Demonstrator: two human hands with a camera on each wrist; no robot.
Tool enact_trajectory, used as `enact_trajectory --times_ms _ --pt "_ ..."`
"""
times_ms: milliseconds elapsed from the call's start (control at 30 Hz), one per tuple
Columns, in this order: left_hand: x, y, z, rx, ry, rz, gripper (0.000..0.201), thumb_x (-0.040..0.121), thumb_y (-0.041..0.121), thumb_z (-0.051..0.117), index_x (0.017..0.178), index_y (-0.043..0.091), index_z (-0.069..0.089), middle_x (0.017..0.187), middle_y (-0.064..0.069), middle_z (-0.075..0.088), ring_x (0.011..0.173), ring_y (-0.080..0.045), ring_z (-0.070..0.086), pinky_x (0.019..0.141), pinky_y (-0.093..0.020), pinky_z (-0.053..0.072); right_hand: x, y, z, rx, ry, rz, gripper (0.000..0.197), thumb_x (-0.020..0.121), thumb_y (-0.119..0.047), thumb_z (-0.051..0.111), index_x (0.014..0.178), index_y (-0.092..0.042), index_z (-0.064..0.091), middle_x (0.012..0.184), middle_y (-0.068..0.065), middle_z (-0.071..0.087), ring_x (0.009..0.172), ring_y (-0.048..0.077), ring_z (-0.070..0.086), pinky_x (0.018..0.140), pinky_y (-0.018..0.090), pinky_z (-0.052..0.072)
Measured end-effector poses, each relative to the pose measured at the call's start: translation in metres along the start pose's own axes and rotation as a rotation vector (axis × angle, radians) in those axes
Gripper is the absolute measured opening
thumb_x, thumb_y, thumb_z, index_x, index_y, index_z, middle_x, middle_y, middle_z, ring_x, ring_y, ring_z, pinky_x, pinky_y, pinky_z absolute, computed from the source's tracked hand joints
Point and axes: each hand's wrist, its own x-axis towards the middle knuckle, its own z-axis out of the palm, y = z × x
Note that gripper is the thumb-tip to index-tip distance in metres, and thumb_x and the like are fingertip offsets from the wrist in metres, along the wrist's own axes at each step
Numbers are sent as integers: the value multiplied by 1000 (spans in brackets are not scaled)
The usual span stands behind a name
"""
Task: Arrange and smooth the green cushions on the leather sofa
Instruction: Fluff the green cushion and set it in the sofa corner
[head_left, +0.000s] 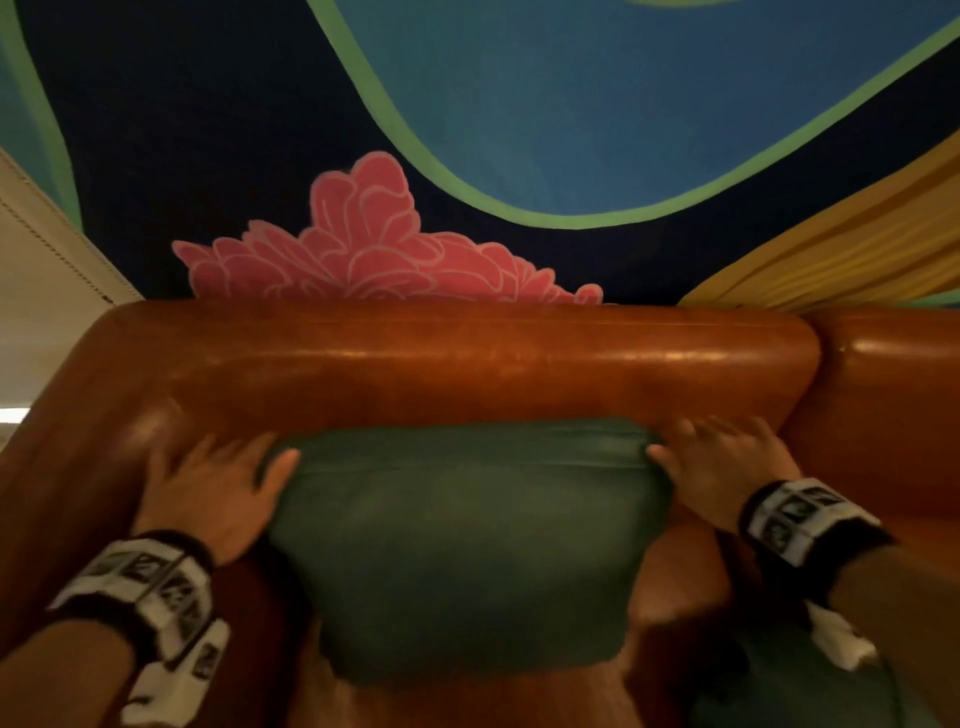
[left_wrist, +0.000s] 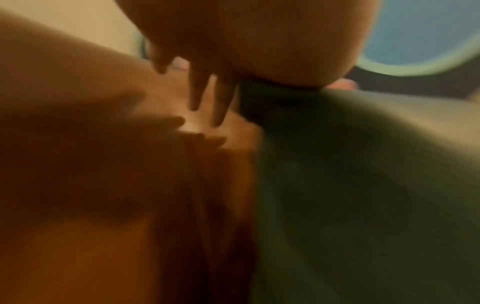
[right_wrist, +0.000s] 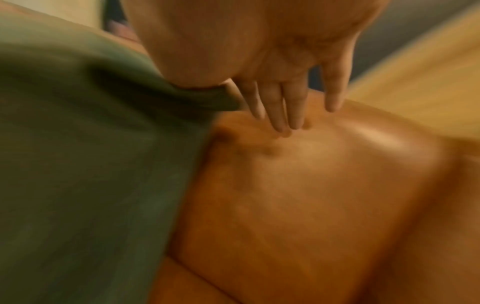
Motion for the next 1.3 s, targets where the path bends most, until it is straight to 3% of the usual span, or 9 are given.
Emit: enact_trajectory --times_ms 167,333,500,667,767,833,967,1167,1300 --pt "-13 41 -14 -166 328 150 64 91 52 18 121 15 60 125 -12 62 118 -34 54 102 -55 34 0 -27 -13 200 341 -86 44 94 -55 24 101 -25 54 107 2 67 102 26 63 92 43 43" --pt "-30 134 6 -36 255 591 61 93 58 13 147 33 29 150 -3 39 140 -24 33 115 -49 16 6 -115 1 77 417 -480 61 92 -56 30 123 -14 61 122 9 67 112 25 64 94 47 49" --pt "-11 33 17 -84 150 120 74 87 61 6 145 28 37 150 -7 40 139 -30 34 114 -52 19 7 -23 22 100 147 -152 64 94 -63 14 130 -25 50 135 3 56 124 23 54 104 41 38" --pt "-58 -6 -5 -1159 320 -83 37 95 44 47 117 20 66 115 -19 64 110 -40 59 93 -49 48 -35 -11 -4 874 297 81 44 92 -54 43 109 -18 63 105 9 69 98 30 65 80 34 49" --pt "-94 77 -8 -2238 -186 -144 60 78 59 49 95 8 75 102 -21 70 94 -34 69 84 -42 55 -58 -88 -16 2130 13 147 52 78 -58 58 95 -9 66 91 11 73 86 24 70 72 30 57" --pt "-101 126 2 -2314 -438 -194 75 81 66 34 93 4 75 97 -22 71 85 -35 70 75 -43 58 -63 -138 -11 2461 -340 201 52 81 -53 47 94 -6 65 93 14 73 85 24 71 73 31 57" --pt "-73 129 34 -2352 -374 -315 87 78 75 26 97 6 76 105 -18 71 89 -35 70 73 -43 59 -48 -166 17 2504 -539 271 66 91 -58 33 100 -5 71 106 15 72 93 24 72 81 37 55" --pt "-43 0 47 -2563 43 -221 98 42 62 77 118 3 63 122 -20 64 126 -39 48 94 -47 40 -28 -63 34 2585 -152 253 59 51 -54 81 87 -7 78 112 18 70 101 30 69 70 38 59" --pt "-73 14 46 -2736 -587 381 87 91 65 39 137 -9 37 137 -38 40 136 -48 23 114 -54 16 -64 -57 31 2527 -286 4 56 53 -53 80 87 -10 77 99 16 73 95 29 71 75 35 59"
